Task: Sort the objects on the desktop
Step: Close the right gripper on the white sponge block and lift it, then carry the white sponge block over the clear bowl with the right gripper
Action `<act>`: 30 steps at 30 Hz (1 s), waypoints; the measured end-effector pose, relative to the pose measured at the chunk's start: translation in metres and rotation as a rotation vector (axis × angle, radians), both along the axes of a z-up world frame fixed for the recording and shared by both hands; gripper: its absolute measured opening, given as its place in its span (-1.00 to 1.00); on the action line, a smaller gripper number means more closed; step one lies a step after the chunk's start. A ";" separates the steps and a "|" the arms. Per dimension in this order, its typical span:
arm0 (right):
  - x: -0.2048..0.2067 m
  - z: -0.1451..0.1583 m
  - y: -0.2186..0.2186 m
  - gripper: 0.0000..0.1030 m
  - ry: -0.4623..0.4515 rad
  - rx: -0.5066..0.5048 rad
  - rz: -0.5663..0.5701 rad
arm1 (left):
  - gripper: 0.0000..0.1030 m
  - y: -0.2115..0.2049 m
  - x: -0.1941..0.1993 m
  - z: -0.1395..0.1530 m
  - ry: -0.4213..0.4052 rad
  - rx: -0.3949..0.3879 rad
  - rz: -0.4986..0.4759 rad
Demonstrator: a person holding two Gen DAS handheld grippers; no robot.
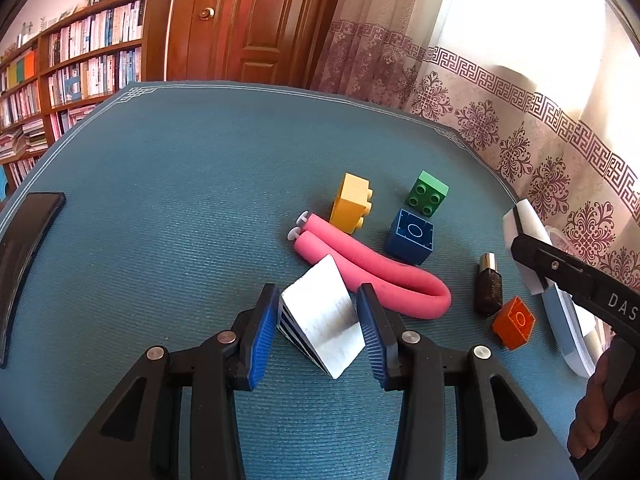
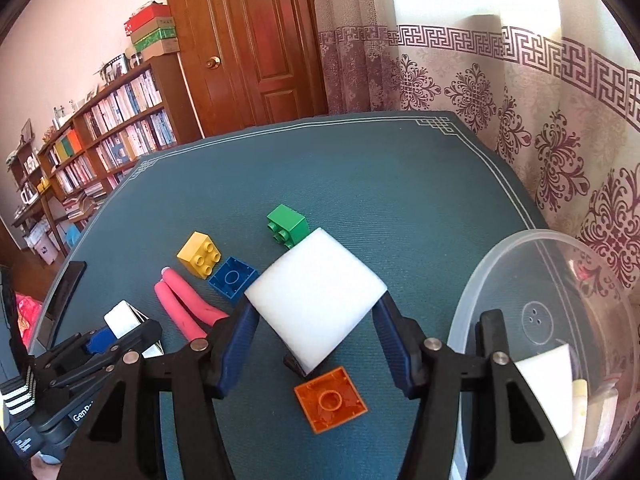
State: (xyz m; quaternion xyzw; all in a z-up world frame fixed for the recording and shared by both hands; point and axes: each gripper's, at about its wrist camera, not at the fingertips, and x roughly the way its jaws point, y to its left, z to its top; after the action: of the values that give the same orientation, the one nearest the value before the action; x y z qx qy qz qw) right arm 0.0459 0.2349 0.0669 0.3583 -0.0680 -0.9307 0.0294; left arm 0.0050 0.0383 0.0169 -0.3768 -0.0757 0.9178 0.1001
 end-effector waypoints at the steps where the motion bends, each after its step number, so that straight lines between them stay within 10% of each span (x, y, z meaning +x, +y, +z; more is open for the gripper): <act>1: 0.003 0.001 0.002 0.23 0.004 -0.001 -0.007 | -0.16 0.000 0.000 0.001 0.001 0.003 -0.003; 30: 0.079 0.001 0.093 0.23 0.014 -0.023 -0.268 | -0.16 0.021 0.015 0.011 0.024 0.015 -0.098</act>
State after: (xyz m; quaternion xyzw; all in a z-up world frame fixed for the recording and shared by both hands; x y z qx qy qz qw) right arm 0.1254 0.3283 0.0682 0.3390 -0.1257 -0.9280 -0.0904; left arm 0.0200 0.0588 0.0283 -0.3684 -0.0628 0.9155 0.1487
